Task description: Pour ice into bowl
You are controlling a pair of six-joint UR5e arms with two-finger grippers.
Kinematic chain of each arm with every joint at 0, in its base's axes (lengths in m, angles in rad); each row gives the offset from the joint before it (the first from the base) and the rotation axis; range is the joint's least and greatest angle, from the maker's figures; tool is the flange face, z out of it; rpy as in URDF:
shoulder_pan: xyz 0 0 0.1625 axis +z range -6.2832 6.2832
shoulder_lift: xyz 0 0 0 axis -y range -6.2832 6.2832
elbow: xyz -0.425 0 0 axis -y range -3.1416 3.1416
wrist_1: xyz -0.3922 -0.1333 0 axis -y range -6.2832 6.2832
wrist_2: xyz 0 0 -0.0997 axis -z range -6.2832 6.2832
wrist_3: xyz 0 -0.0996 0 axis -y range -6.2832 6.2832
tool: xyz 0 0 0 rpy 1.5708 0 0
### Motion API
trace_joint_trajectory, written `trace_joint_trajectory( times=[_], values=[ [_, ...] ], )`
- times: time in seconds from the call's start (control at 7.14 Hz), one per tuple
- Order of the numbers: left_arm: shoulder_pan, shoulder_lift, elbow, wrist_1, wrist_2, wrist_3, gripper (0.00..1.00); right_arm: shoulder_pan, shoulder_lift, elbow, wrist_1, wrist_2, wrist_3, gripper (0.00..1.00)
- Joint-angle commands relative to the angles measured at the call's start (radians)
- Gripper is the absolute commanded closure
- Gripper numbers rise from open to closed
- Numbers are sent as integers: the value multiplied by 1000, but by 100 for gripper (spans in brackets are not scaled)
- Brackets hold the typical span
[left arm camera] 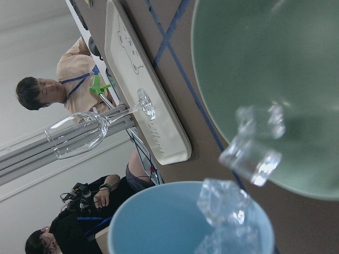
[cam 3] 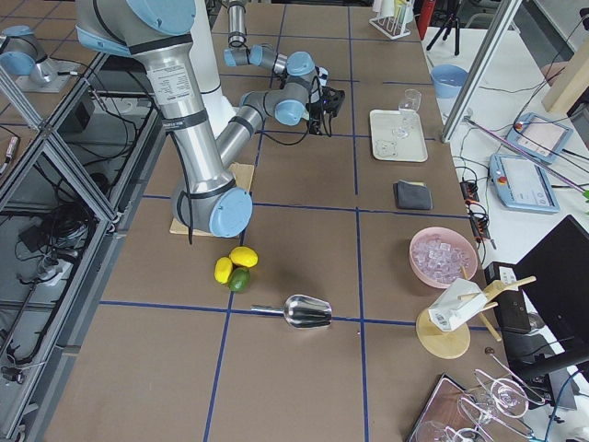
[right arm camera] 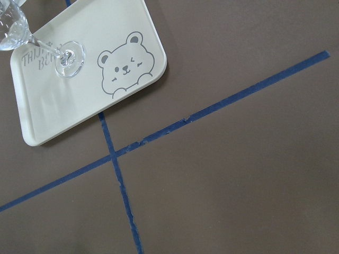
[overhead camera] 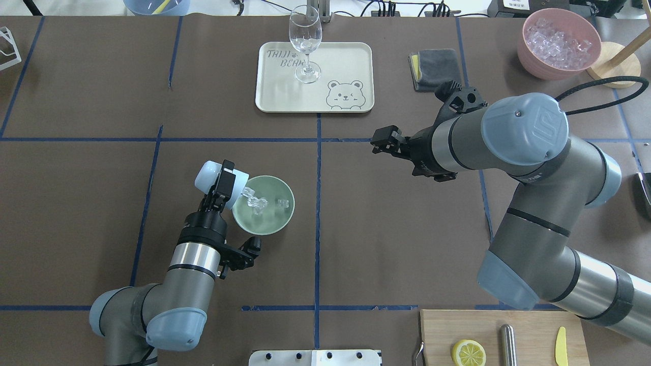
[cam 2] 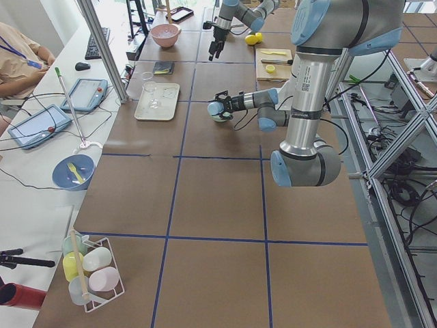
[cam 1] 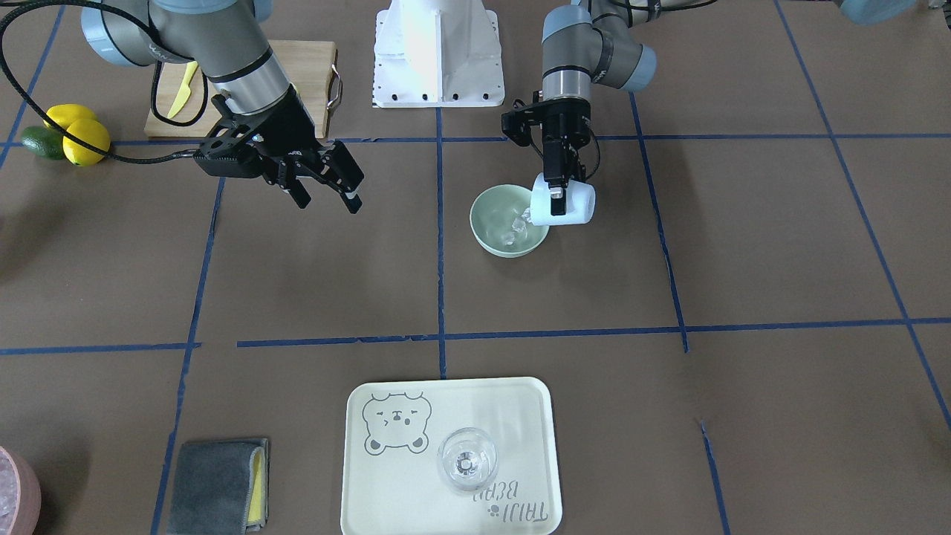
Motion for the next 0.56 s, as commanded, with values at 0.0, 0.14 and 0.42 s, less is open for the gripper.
trace_joint_trajectory(
  times=[0.0, 0.14, 0.42],
  values=[
    [8, -7, -2, 25, 32, 91, 100, 0, -4, 0, 0, 1, 3, 0],
    [11, -7, -3, 23, 31, 87, 100, 0, -5, -2, -1, 1, 2, 0],
    [9, -7, -29, 2, 32, 17, 100, 0, -11, 0, 0, 1, 0, 0]
  ],
)
